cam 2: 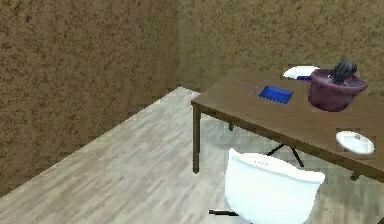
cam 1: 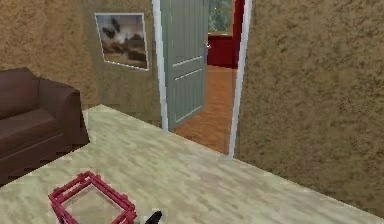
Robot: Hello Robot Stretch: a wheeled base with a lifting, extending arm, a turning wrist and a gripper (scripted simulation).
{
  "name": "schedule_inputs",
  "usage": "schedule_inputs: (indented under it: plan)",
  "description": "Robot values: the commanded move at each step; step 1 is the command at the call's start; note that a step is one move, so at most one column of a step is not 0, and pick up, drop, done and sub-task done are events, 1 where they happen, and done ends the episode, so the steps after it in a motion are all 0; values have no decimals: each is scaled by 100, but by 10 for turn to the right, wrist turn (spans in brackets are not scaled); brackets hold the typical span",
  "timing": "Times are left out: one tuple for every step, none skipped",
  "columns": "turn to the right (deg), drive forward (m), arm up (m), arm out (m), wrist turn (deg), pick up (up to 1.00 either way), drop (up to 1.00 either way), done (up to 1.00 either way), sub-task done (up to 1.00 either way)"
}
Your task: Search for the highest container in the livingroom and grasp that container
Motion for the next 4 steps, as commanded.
schedule_inputs:
  plan:
    - [420, 0, 0, 0, 0, 0, 0, 0, 0]
    - [450, 0, 0, 0, 0, 0, 0, 0, 0]
    - [450, 0, 0, 0, 0, 0, 0, 0, 0]
    - [210, 0, 0, 0, 0, 0, 0, 0, 0]
